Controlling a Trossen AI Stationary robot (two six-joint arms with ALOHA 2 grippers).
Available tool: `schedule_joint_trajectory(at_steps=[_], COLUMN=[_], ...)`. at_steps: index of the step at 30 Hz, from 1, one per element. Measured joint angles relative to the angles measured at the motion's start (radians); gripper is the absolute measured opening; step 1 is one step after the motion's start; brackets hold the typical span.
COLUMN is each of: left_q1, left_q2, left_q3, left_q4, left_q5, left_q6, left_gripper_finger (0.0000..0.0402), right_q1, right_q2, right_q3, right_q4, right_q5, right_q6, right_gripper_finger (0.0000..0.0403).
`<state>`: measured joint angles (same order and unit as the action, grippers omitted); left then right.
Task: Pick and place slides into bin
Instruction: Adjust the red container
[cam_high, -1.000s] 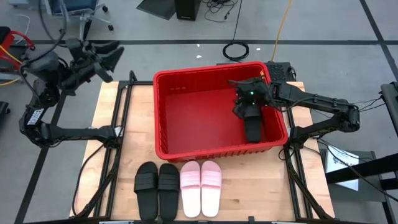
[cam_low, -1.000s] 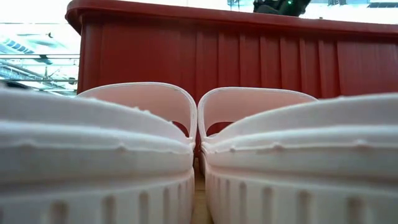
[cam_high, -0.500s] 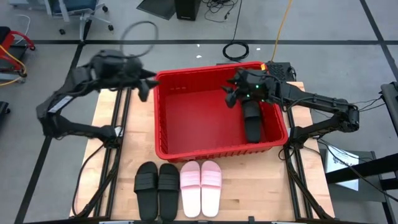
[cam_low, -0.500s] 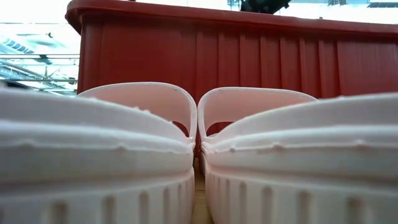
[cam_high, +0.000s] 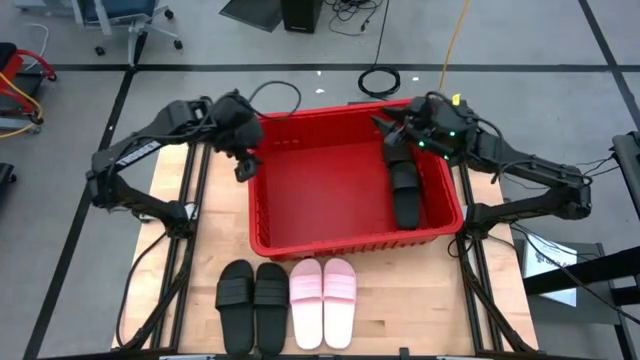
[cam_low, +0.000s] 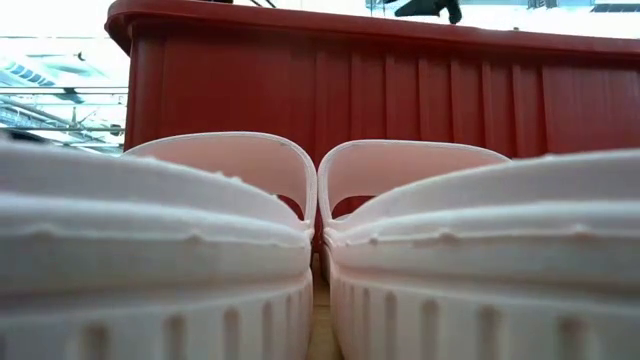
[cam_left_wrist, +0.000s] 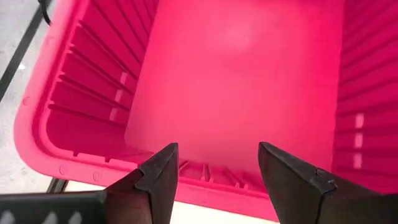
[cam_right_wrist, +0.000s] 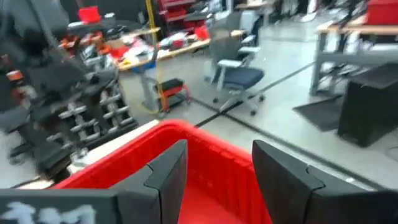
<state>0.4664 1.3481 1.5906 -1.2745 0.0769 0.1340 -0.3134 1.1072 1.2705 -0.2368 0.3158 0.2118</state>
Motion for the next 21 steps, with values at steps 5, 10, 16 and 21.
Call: schedule_joint_trajectory(at_steps=[5, 10, 16, 21], left_q1=[0.001, 0.002, 0.022, 0.068], left_q2=[0.065, 0.142, 0.205, 0.245], left_q3=[0.000, 0.000, 0.000, 0.000], left_q4=[-0.009, -0.009, -0.056, -0.140], left_q5=[-0.006, 0.001, -0.001, -0.083], left_q6=[0.073, 0.129, 0.183, 0.207], left_gripper_finger=[0.0214, 0.0214, 0.0214, 0.0214], right_q1=[0.000, 0.000, 0.000, 0.001], right_q2=[-0.019, -0.010, -0.009, -0.009], right_q3=[0.000, 0.000, 0.000, 0.000], right_q4=[0.001, 0.001, 0.001, 0.000], right_q5=[0.026, 0.024, 0.023, 0.023], right_q6=[-0.014, -0.009, 0.011, 0.011], right_gripper_finger=[0.0171, 0.0171, 0.0171, 0.0171])
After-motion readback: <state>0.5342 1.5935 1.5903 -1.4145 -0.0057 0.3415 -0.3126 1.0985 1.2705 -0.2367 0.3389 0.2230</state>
